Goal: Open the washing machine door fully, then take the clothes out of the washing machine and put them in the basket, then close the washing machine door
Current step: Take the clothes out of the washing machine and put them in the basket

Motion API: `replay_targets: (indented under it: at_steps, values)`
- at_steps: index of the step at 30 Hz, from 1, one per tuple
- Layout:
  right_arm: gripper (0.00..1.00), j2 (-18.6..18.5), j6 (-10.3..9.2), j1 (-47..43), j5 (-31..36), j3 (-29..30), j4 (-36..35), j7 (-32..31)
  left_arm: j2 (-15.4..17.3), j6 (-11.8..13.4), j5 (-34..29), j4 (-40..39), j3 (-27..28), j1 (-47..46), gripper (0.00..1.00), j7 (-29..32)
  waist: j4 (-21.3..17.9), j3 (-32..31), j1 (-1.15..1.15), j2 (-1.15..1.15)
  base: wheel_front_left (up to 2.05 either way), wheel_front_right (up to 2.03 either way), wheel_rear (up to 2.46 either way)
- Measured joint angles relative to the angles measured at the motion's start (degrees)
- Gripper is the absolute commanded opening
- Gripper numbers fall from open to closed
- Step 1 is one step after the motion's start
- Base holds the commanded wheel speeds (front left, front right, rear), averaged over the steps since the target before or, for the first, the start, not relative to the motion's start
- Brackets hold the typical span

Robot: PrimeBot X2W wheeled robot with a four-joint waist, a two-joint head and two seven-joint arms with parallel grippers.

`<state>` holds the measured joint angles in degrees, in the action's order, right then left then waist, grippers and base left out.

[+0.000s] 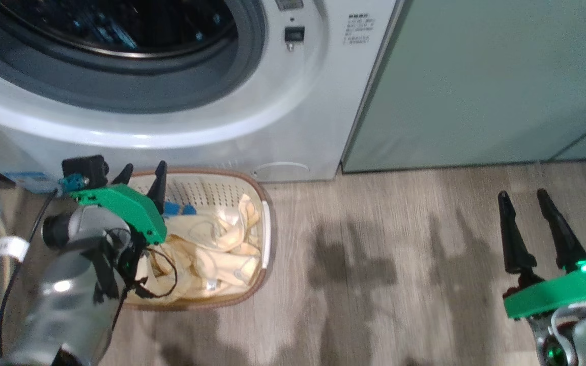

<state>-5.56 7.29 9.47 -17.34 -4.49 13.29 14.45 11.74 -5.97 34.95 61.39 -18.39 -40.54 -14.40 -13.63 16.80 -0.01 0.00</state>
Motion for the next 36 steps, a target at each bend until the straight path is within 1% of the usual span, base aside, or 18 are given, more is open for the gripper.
replay_targets:
  at_steps: [7,9,16,21,24,26,31,33,36]
  values:
    - [1.00,0.13,0.00,-3.37,-0.31,0.82,0.57,0.00,0.22,0.25,-2.78,-12.73,6.34,9.87,1.00,-0.07,1.14,-5.58,0.00,0.00,0.00,0.00,0.00]
    - [1.00,0.13,0.00,-4.44,-0.31,0.96,0.69,0.00,0.12,0.97,-3.75,-16.33,8.55,12.97,1.00,-0.07,1.56,-7.09,0.00,0.00,0.00,0.00,0.00]
    - [1.00,0.16,0.00,-6.77,-0.31,1.18,1.02,0.00,-0.09,1.66,-6.98,-25.66,14.84,23.21,1.00,-0.08,2.65,-12.17,0.00,0.00,0.00,0.00,0.00]
    - [1.00,0.16,0.00,-8.65,-0.31,2.18,1.19,0.00,-0.42,1.59,-8.03,-29.18,18.06,28.47,1.00,-0.08,3.10,-15.33,0.00,0.00,0.00,0.00,0.00]
    - [1.00,0.20,0.00,-9.80,-0.31,2.59,1.14,0.00,-0.45,1.48,-9.51,-31.53,18.70,30.76,1.00,-0.08,3.45,-16.76,0.00,0.00,0.00,0.00,0.00]
    - [1.00,0.20,0.00,-10.33,-0.31,2.79,1.12,0.00,-0.48,1.09,-9.67,-32.16,19.30,31.87,1.00,-0.08,3.66,-17.37,0.00,0.00,0.00,0.00,0.00]
    - [1.00,0.22,0.00,-10.54,-0.31,3.58,1.00,0.00,-0.60,1.11,-9.76,-34.23,21.19,34.72,1.00,-0.07,4.11,-18.62,0.01,0.00,0.00,0.00,0.00]
    - [1.00,0.22,0.00,-10.62,-0.31,3.93,0.93,0.00,-0.69,1.30,-9.90,-34.70,21.56,35.33,1.00,-0.08,4.23,-18.88,0.01,0.00,0.00,0.00,0.00]
    - [1.00,0.21,0.00,-11.62,-0.21,4.76,0.60,0.00,-0.88,2.30,-10.74,-35.95,22.36,37.17,1.00,-0.07,4.68,-19.73,0.01,0.00,0.00,0.00,0.00]
